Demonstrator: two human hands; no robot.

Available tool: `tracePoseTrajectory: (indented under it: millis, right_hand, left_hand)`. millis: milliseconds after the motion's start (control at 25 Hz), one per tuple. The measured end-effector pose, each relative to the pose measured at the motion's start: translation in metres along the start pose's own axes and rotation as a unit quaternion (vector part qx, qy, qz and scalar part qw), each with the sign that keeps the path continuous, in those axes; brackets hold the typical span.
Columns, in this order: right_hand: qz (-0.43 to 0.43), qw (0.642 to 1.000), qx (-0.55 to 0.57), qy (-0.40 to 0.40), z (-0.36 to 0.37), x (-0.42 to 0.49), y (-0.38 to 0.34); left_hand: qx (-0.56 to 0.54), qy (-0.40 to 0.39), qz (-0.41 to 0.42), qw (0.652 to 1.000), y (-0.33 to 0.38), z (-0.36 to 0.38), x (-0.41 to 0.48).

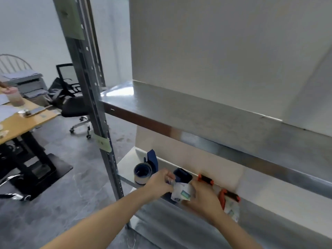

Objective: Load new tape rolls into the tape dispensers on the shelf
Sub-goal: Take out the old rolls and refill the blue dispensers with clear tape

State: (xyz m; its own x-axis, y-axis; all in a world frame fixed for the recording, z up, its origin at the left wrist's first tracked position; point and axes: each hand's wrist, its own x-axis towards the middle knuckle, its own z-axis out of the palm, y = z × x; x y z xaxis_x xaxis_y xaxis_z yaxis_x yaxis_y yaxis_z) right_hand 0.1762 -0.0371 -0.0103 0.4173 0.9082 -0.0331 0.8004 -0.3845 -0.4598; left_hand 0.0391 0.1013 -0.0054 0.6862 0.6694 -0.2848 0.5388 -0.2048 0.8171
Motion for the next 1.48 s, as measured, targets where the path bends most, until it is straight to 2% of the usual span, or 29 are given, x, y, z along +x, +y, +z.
tracePoseTrajectory:
  millis: [120,240,400,480,560,600,680,760,880,1000,1080,1240,1360,1480]
  right_hand:
    - [0.075,0.992,0.097,-0.032,0.006,-0.018,0.006]
    - [0.126,0.964,0.226,-0.055,0.004,-0.022,0.014]
    - [0.122,0.907,0.39,-0.105,-0.011,-0.023,0.009]
    - [0.123,0.89,0.423,-0.12,-0.008,-0.015,0.004]
    - [0.148,0.883,0.436,-0.088,0.004,-0.003,0.001]
    - [0.169,0.881,0.438,-0.057,0.012,0.004,-0.001]
    - [0.225,0.872,0.435,0.005,0.022,0.017,-0.007]
    - [0.274,0.858,0.431,0.056,0.026,0.026,-0.014]
    - [0.332,0.833,0.425,0.125,0.036,0.039,-0.025]
    - [0.365,0.817,0.41,0.177,0.05,0.05,-0.033]
    - [0.401,0.791,0.416,0.203,0.059,0.058,-0.038]
    - [0.449,0.704,0.487,0.257,0.073,0.072,-0.047]
    - [0.464,0.665,0.516,0.276,0.079,0.084,-0.054]
    - [0.475,0.631,0.545,0.279,0.076,0.093,-0.068]
  left_hand:
    - [-0.007,-0.062,0.013,0.998,0.008,0.013,0.015]
    - [0.027,-0.079,0.061,0.995,0.017,0.021,0.027]
    - [0.024,-0.116,0.115,0.986,0.026,0.021,0.032]
    - [0.009,-0.144,0.136,0.98,0.027,0.016,0.035]
    - [0.0,-0.136,0.148,0.979,0.025,0.011,0.039]
    - [-0.004,-0.109,0.144,0.983,0.023,0.009,0.042]
    - [-0.013,-0.029,0.085,0.996,0.014,0.002,0.055]
    - [0.056,0.002,-0.005,0.998,-0.002,-0.004,0.072]
    - [0.142,-0.079,-0.074,0.984,-0.024,-0.001,0.094]
    - [0.152,-0.144,-0.068,0.975,-0.037,0.013,0.106]
    - [0.094,-0.163,-0.068,0.98,-0.043,0.019,0.111]
    - [-0.045,-0.186,-0.054,0.98,-0.055,0.026,0.105]
    - [-0.205,-0.207,-0.063,0.954,-0.051,0.019,0.088]
    - [-0.228,-0.219,-0.039,0.948,-0.04,0.002,0.075]
